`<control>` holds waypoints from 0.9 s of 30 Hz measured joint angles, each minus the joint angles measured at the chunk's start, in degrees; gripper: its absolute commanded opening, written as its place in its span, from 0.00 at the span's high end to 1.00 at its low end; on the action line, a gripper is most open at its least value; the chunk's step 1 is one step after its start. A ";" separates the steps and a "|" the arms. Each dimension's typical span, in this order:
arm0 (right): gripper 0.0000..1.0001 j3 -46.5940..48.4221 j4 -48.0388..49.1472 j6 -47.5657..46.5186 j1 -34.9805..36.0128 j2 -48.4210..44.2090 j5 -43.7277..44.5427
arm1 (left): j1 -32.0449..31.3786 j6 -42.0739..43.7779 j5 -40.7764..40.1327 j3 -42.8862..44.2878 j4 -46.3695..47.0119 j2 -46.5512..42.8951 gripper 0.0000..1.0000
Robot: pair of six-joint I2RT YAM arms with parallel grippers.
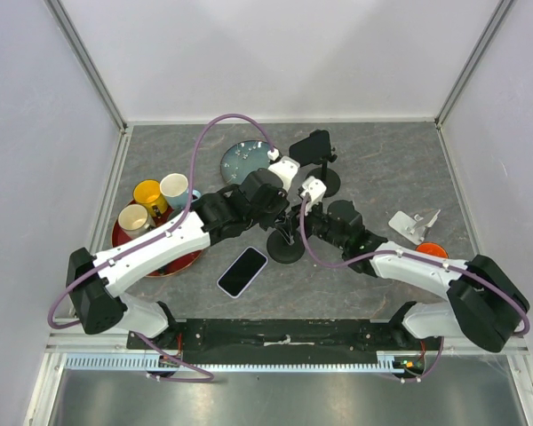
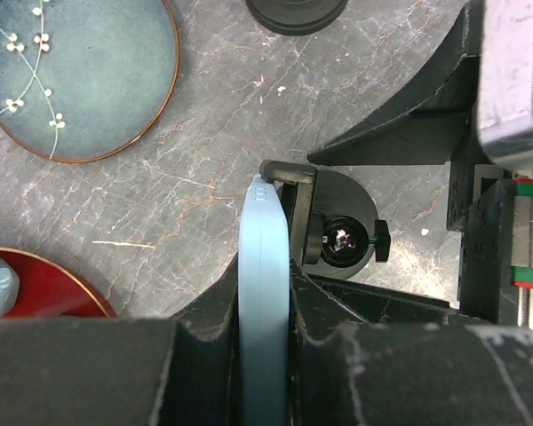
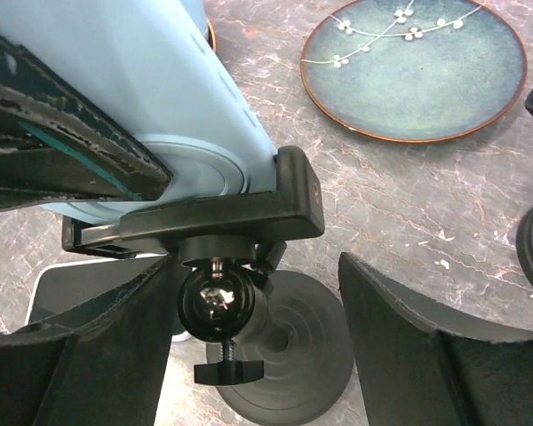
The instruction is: Remove the phone from the phone stand
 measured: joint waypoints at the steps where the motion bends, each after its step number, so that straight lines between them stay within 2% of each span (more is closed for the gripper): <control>1: 0.24 0.50 -0.22 -0.04 0.00 0.39 -0.24 | 0.00 0.00 0.04 0.00 -0.02 0.00 0.98; 5: 0.30 2.08 -1.60 -0.42 0.00 2.23 -1.25 | 0.09 -0.02 0.00 0.02 -0.20 0.00 0.98; 7: 0.44 2.51 -1.68 -0.44 0.00 3.52 -1.57 | 0.07 -0.02 0.17 0.02 -0.13 0.00 0.98; 8: 0.51 2.64 -1.70 -0.63 0.00 4.07 -1.66 | 0.07 -0.02 0.26 0.02 -0.13 0.00 0.98; 9: 0.69 2.71 -1.57 -0.48 0.00 4.46 -2.12 | 0.07 -0.02 0.28 0.02 -0.09 0.00 0.98; 11: 0.85 2.80 -1.31 -0.83 0.37 4.66 -2.54 | 0.09 -0.33 0.22 0.02 0.04 0.00 0.98; 12: 1.00 2.80 -1.09 -1.46 0.55 4.66 -2.40 | 0.11 -0.57 -0.17 0.02 0.31 0.00 0.98; 20: 1.00 1.29 1.29 -1.77 0.63 3.80 -1.36 | -0.37 -1.70 -2.29 0.02 0.72 -0.15 0.98; 27: 1.00 -2.19 5.75 -3.08 3.10 2.36 3.48 | -1.25 -10.25 -6.25 0.02 -0.44 -0.13 0.98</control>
